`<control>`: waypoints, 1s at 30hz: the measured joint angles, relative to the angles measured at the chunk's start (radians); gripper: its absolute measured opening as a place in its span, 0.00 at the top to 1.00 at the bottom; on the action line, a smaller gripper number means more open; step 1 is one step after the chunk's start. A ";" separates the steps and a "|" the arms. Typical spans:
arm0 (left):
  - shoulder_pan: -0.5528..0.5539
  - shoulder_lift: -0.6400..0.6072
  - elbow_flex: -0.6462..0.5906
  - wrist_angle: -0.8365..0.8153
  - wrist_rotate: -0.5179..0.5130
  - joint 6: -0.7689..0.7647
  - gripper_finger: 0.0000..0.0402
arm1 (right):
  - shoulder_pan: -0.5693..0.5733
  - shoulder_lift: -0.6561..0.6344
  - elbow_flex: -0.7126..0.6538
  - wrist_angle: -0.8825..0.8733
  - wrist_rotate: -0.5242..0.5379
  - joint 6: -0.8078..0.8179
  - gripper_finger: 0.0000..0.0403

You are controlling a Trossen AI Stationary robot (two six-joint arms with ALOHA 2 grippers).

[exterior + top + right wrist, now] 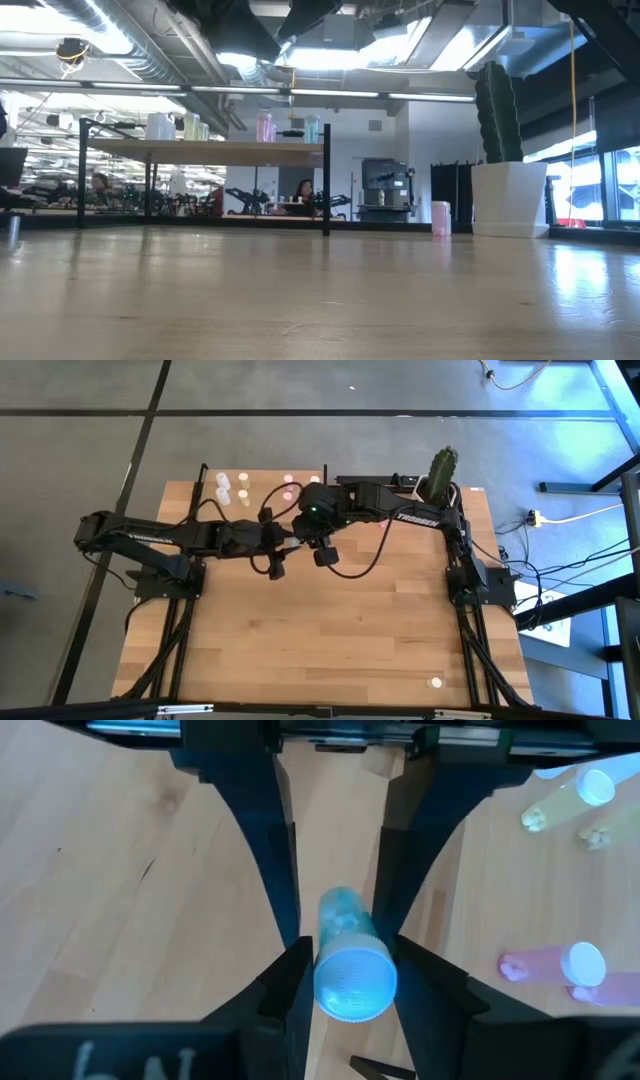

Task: Pick and place medicine bottles onto shelf by color
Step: Put the green pill bottle on the shelf and align it with the other green pill bottles

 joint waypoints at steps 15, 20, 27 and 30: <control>0.000 -0.005 0.000 0.041 0.001 0.013 0.71 | 0.000 0.000 0.000 -0.001 -0.003 0.000 0.70; 0.000 -0.005 0.000 0.041 0.001 0.013 0.81 | 0.000 0.000 0.000 -0.002 -0.002 0.000 0.70; 0.000 -0.005 0.000 0.043 0.002 0.012 0.85 | 0.000 0.000 0.000 -0.002 0.000 0.001 0.70; 0.000 -0.005 0.000 0.043 0.002 0.012 0.86 | 0.000 0.000 0.000 -0.001 0.001 0.001 0.69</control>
